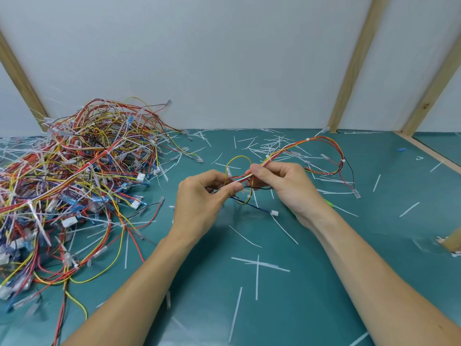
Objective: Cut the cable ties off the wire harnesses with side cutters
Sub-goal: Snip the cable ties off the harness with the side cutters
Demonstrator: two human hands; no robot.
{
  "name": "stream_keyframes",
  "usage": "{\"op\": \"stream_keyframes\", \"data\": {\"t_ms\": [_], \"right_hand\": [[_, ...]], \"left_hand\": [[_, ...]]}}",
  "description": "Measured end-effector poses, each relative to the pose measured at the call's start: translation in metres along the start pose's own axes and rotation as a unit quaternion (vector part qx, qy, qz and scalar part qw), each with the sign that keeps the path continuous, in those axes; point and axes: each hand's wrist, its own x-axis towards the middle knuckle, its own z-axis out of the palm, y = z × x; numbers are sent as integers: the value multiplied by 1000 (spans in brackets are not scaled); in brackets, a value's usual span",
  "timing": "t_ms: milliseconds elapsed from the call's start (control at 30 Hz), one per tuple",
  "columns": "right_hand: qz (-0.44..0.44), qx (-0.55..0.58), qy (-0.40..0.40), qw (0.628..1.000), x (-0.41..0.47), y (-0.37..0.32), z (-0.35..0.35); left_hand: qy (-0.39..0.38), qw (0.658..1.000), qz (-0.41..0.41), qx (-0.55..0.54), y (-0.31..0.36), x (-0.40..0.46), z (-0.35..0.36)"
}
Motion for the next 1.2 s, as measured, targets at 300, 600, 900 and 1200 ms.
{"op": "stream_keyframes", "data": {"t_ms": [300, 600, 900, 1200], "right_hand": [[33, -40, 8, 999, -1, 2, 4], [59, 24, 41, 997, 2, -1, -4], [86, 102, 73, 988, 5, -3, -9], [119, 124, 136, 976, 9, 2, -12]], "left_hand": [[62, 997, 19, 41, -5, 5, -5], [-133, 981, 22, 136, -5, 0, -6], [-220, 949, -132, -185, 7, 8, -16], [-161, 838, -215, -475, 8, 13, -26]]}}
